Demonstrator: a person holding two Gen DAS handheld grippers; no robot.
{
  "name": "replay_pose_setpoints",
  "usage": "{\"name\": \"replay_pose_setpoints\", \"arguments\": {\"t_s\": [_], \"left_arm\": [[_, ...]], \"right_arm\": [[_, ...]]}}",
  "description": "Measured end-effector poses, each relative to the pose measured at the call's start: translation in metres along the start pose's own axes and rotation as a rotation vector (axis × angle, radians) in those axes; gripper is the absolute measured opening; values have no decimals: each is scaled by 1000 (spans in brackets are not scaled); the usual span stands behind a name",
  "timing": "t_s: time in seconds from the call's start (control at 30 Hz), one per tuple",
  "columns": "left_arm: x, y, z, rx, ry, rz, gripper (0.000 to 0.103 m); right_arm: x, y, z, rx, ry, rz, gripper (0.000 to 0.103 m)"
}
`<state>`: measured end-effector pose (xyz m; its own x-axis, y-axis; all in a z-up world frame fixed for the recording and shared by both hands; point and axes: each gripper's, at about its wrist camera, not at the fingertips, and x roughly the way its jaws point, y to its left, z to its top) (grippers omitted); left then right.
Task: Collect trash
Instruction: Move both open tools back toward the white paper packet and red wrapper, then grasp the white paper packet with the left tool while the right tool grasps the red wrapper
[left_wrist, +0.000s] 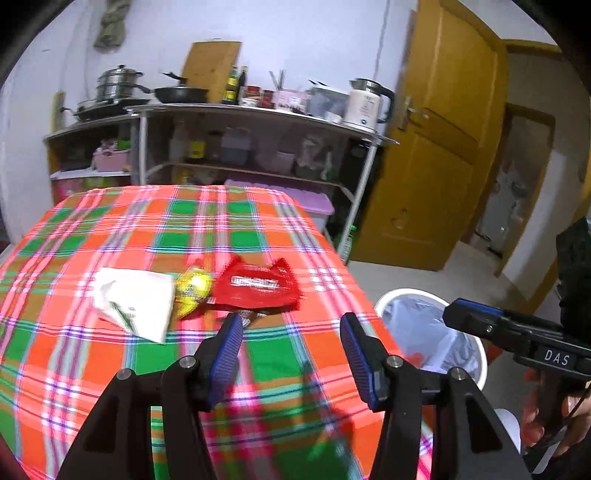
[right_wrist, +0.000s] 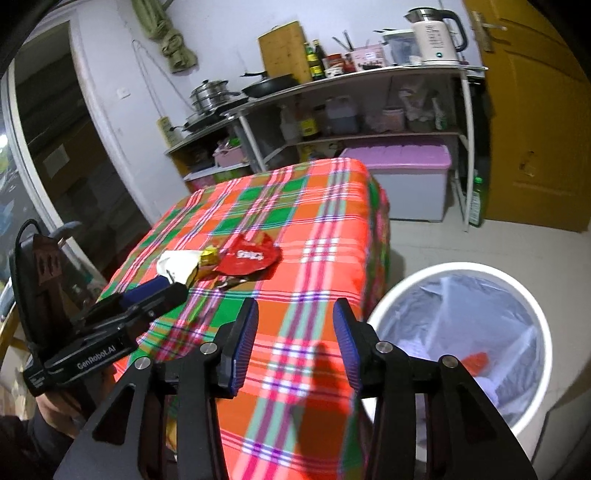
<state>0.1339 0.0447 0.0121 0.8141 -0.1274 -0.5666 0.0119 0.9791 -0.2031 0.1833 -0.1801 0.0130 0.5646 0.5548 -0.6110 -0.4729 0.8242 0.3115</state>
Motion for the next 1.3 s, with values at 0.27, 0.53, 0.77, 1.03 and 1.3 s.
{"name": "replay_pose_setpoints", "arguments": {"t_s": [0.27, 0.53, 0.77, 1.03, 1.3], "left_arm": [[-5, 46, 8, -51, -30, 85, 54], [0, 86, 12, -93, -36, 157, 61], [17, 117, 16, -132, -10, 194, 62], [36, 138, 24, -166, 17, 194, 62], [55, 141, 24, -146, 60, 189, 62]], "right_arm": [[31, 19, 10, -50, 40, 23, 45], [67, 24, 22, -67, 80, 41, 45], [97, 26, 33, -94, 113, 49, 45], [131, 26, 43, -105, 157, 64, 45], [157, 26, 48, -115, 191, 66, 45]]}}
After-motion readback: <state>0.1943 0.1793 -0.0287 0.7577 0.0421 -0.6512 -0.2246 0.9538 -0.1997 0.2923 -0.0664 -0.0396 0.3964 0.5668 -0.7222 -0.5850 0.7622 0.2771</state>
